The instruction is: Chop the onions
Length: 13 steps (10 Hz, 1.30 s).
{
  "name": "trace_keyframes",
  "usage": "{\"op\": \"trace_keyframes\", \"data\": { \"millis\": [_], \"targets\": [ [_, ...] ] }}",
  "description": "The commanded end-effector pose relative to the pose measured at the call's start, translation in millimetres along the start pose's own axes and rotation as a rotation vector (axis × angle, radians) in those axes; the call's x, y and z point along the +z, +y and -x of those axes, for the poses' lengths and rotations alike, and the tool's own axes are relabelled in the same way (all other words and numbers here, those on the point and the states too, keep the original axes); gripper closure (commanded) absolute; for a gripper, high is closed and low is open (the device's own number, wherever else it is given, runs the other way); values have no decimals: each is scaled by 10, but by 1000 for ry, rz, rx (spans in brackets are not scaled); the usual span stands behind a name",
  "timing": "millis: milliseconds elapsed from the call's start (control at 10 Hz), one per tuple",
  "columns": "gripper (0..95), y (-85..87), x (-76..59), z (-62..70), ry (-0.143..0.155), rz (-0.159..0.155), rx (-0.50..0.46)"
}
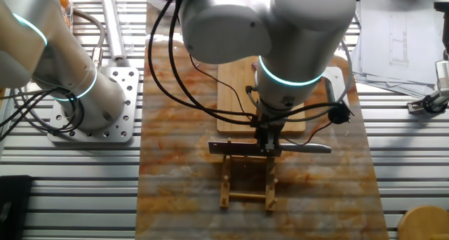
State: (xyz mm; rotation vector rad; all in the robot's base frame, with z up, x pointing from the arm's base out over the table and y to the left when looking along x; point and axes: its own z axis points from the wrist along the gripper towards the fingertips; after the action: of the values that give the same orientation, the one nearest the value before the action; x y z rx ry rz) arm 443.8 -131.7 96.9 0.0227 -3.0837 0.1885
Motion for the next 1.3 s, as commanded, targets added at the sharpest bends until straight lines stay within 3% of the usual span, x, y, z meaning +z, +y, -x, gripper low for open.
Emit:
{"op": "trace_keyframes", "data": {
  "millis": [100,400,600,1000,1300],
  "targets": [
    [760,-9,3,7,-2,-19,-17],
    [760,-9,3,7,-10,2,-46],
    [760,-9,3,7,-12,37,-51],
    [760,-9,3,7,9,33,-28],
    [760,-9,3,7,7,30,-26]
  ]
}}
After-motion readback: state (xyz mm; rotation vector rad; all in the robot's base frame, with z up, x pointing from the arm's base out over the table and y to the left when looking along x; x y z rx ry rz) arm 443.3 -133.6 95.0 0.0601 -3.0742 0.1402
